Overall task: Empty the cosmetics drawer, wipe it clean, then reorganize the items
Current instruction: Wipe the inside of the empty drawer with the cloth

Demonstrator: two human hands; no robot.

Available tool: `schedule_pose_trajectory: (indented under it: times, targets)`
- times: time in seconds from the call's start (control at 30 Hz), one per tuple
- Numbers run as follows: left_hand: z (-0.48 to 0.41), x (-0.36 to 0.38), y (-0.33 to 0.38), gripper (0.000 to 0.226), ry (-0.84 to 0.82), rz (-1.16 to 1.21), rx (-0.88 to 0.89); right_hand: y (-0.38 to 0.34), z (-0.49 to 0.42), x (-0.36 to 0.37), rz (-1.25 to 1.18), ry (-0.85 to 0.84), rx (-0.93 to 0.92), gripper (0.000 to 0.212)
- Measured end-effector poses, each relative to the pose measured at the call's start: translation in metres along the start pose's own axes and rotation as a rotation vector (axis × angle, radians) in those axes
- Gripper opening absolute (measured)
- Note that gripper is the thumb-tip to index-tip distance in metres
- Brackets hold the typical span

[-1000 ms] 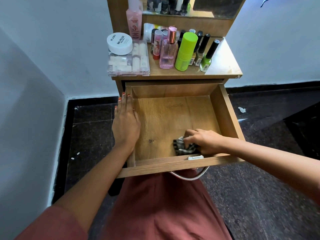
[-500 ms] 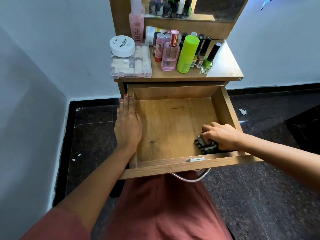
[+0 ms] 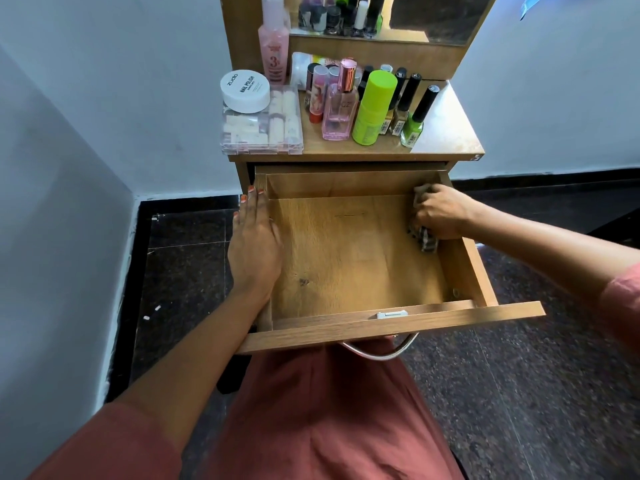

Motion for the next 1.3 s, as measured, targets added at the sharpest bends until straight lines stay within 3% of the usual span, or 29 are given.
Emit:
schedule_pose_trajectory:
  times: [0.13,0.23,0.43,0.67,0.9,1.03,1.17,1.3]
  targets:
    - [0.0,0.0,0.0,0.047,0.004,0.002,0.007,-0.031,0.026,0.013,0.046,-0.049,-0.144,0.033]
    - [0.001,0.0,-0.002,0.047,0.007,0.002,0.009,-0.059,0.049,0.029,0.031,-0.185,-0.228,0.033]
    - [0.001,0.002,-0.001,0.047,0.005,0.008,0.005,-0.056,0.06,0.042,0.041,-0.332,-0.116,0.034]
    - [0.001,0.003,0.002,0.047,0.009,0.005,0.014,0.019,0.005,0.019,-0.036,-0.122,0.133,0.031]
    - [-0.001,0.004,0.001,0.047,0.004,-0.012,0.015,0.029,-0.01,0.026,-0.034,-0.077,0.208,0.031]
    - [0.0,0.004,-0.002,0.047,0.001,-0.013,0.016,0.004,0.006,0.023,-0.12,-0.125,0.127,0.03]
    - [0.001,0.003,-0.002,0.047,-0.003,-0.014,0.009,-0.039,0.034,0.021,-0.046,-0.164,-0.083,0.035]
    - [0.001,0.002,-0.002,0.047,-0.008,-0.016,0.004,-0.064,0.06,0.024,-0.065,-0.235,-0.129,0.032]
Point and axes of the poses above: each hand's wrist, its own z-axis away from the middle knuckle, its own x-axis out of the palm, y = z × x, the point moved 9 cm from there along -z, towards the middle knuckle, and after that the axes turned 7 degrees about z, right-handed, at the moved point
